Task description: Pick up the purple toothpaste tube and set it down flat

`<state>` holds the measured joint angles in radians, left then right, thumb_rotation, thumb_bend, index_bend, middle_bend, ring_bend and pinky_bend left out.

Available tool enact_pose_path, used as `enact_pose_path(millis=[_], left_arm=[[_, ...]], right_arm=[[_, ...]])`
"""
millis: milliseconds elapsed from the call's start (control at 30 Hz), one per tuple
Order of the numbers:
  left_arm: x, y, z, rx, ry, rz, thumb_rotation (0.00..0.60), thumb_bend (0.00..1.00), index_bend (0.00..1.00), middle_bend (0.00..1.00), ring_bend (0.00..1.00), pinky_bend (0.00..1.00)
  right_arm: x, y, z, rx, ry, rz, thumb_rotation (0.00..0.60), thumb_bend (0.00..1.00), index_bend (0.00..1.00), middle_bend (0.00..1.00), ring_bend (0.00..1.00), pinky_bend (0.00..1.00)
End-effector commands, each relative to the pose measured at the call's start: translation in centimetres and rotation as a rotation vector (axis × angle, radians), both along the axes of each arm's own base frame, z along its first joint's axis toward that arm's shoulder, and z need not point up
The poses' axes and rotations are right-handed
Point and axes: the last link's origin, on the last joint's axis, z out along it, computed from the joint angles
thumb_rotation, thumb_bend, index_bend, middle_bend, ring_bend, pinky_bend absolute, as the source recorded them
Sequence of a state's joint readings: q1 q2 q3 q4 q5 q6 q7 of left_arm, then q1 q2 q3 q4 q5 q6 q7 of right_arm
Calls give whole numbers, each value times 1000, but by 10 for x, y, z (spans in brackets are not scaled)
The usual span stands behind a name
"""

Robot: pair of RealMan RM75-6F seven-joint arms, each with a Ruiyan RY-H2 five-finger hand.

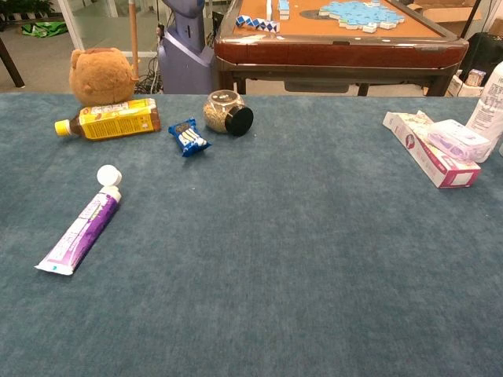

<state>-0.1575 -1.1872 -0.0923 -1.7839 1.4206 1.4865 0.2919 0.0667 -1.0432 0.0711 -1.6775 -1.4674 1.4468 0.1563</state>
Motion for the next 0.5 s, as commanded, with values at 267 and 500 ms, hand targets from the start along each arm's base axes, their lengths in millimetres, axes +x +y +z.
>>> enact_pose_path(millis=[267,500], left_arm=[[0,5,1,-17,-18,-17,600,395,224,278,219,296],[8,24,1,-121,-91,-100,600,370,231,312,219,296]], right_arm=[[5,-5,8,-26,13,25,600,115,85,102,0,0],[18,-19,32,-64,30,78,600,115,85,102,0,0]])
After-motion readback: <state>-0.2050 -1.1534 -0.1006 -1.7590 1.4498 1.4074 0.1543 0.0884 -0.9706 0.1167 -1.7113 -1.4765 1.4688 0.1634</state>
